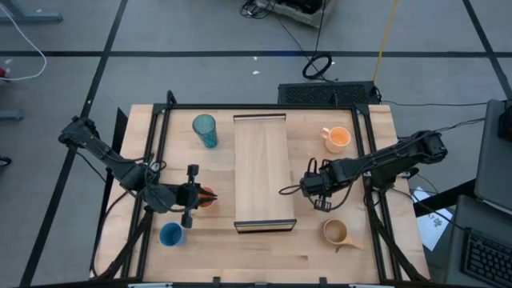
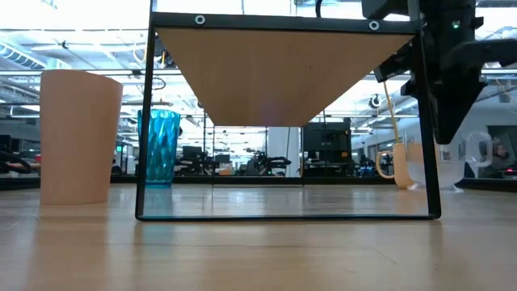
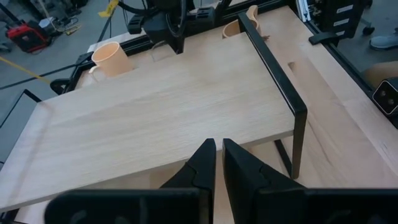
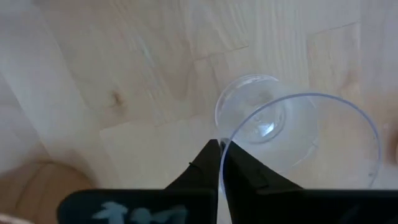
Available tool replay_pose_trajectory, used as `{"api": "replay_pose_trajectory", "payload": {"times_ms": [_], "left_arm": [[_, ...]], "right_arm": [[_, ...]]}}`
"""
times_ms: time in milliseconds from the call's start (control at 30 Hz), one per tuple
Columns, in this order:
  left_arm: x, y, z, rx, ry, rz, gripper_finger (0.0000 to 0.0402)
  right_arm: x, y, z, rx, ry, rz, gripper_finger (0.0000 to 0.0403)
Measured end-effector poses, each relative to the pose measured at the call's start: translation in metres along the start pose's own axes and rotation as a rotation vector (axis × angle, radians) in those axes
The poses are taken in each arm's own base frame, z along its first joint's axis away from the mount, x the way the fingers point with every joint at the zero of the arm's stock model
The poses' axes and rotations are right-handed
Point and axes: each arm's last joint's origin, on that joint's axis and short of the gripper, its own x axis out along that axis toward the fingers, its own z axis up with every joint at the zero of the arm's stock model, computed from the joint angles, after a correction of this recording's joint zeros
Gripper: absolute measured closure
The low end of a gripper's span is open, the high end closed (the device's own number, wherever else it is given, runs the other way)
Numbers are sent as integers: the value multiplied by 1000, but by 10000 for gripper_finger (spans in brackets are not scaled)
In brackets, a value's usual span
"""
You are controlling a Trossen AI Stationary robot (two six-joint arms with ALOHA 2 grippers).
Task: Stack small to large cups/mugs on shelf
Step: Put the transparent mug on the shelf
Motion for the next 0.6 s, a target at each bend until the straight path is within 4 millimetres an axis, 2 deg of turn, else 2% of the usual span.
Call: {"api": "replay_pose_trajectory", "payload": {"times_ms": [100,600], "left_arm": [[0,0,0,0,0,0,369],[0,0,1,-4,-7,-1,369]], "right_arm": [[-12,0,3,7,-40,21,401],[-107,-4,14,98,-149,82,402]]}}
